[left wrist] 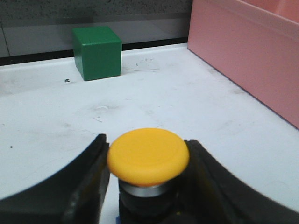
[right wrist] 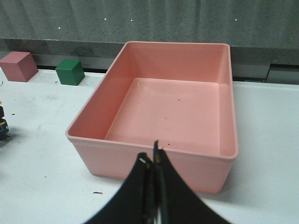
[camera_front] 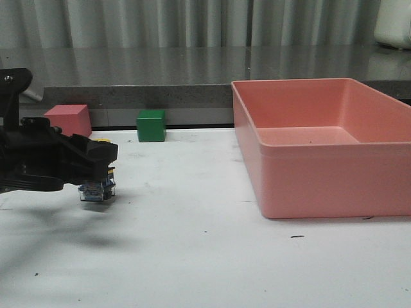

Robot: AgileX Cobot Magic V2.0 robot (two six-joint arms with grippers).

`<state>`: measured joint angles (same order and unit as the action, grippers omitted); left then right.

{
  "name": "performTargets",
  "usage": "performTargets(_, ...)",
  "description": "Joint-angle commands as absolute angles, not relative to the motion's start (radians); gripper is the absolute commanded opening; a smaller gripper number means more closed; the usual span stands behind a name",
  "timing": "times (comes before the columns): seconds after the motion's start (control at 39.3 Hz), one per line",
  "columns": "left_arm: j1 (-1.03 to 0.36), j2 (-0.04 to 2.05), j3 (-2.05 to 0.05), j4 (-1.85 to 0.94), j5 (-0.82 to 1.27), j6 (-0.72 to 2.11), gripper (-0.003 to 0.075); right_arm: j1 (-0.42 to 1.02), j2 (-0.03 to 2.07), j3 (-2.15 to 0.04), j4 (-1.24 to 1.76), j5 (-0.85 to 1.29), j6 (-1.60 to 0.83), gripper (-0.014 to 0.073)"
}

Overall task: Place and stand button with both arms
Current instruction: 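Lower the upright button onto the table, base first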

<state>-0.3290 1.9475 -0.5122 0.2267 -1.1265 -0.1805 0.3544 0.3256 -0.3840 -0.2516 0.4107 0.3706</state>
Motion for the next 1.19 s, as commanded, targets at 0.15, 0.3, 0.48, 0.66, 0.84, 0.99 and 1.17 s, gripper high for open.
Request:
performTargets(0.15, -0.325, 1.908, -0.529, 0.218, -1.2, -0.168, 0.016, 0.348, 0.33, -0.412, -0.273, 0.332, 0.361, -0.007)
performTargets(0.3, -0.325, 1.908, -0.529, 0.218, -1.173, -0.168, 0.016, 0.348, 0.33, -0.412, -0.273, 0.332, 0.361, -0.007)
performTargets(0.48, -0.325, 1.908, -0.529, 0.218, -1.173, -0.168, 0.0208, 0.348, 0.33, -0.412, -0.273, 0.332, 0.361, -0.007)
performTargets(0.66, -0.325, 1.908, -0.529, 0.218, -1.173, -0.168, 0.0398, 0.348, 0.33, -0.412, -0.273, 0.332, 0.361, -0.007)
performTargets(0.84, -0.325, 1.908, -0.525, 0.218, -1.177, -0.168, 0.0469, 0.348, 0.33, -0.412, -0.273, 0.332, 0.361, -0.007)
performTargets(0.99, -0.325, 1.908, -0.525, 0.222, -1.184, -0.168, 0.047, 0.348, 0.33, -0.412, -0.273, 0.332, 0.361, -0.007)
performTargets(1.17, -0.328, 1.908, -0.525, 0.241, -1.184, -0.17, 0.047, 0.348, 0.33, -0.412, -0.273, 0.332, 0.361, -0.007)
